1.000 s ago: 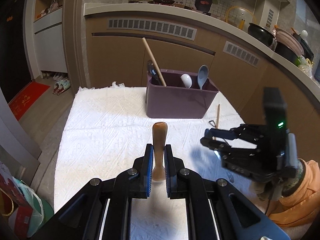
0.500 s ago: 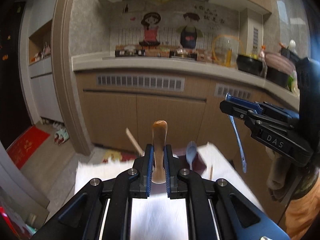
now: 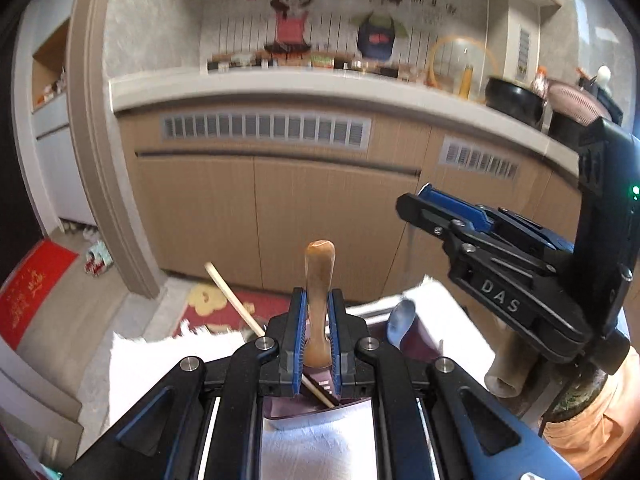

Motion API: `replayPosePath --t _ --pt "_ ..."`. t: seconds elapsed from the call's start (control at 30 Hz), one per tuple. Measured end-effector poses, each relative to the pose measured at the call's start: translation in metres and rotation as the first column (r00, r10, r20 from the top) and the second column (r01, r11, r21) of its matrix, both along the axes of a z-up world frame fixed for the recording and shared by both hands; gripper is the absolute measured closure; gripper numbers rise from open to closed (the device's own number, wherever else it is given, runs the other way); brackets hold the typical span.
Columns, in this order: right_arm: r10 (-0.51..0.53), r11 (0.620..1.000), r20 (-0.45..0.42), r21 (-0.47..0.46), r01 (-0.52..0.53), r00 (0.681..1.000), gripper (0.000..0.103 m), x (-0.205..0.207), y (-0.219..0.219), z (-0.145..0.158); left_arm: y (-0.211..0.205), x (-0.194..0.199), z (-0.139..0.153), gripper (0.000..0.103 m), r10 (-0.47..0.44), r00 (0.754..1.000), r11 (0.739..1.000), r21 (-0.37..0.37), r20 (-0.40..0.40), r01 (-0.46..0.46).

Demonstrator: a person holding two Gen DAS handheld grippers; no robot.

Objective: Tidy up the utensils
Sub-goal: 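Lift the wooden spoon with the left gripper while the right gripper lifts the metal spoon toward the caddy, then open both grippers over the purple caddy to drop the spoons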

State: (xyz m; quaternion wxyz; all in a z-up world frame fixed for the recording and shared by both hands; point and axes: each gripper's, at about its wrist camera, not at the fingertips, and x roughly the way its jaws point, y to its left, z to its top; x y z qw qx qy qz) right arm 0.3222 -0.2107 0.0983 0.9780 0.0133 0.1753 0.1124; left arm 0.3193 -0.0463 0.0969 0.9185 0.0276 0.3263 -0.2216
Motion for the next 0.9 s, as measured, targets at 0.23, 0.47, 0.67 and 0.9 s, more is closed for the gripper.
replayPosePath --t 0.23,0.47,0.67,0.9 --pt "0.015 1.000 -0.166 -0.008 -0.017 0.986 0.074 0.020 -0.003 -0.063 -0.003 0.023 -0.054 0.094 0.002 0.992 1.000 -0.010 -0.127 -0.004" --pt "0.019 0.997 -0.203 -0.065 -0.032 0.979 0.073 0.007 -0.005 -0.083 -0.004 0.024 -0.081 0.089 0.034 0.982 0.999 0.020 -0.186 -0.031" --pt "0.011 0.994 -0.177 -0.103 -0.029 0.984 0.052 -0.024 -0.009 -0.066 0.016 0.003 -0.065 0.065 0.093 0.982 0.995 -0.012 -0.164 -0.096" --pt "-0.010 0.993 -0.227 -0.116 -0.017 0.974 0.043 -0.080 -0.034 -0.064 0.020 -0.056 -0.051 0.047 0.063 0.992 0.998 -0.022 -0.109 -0.065"
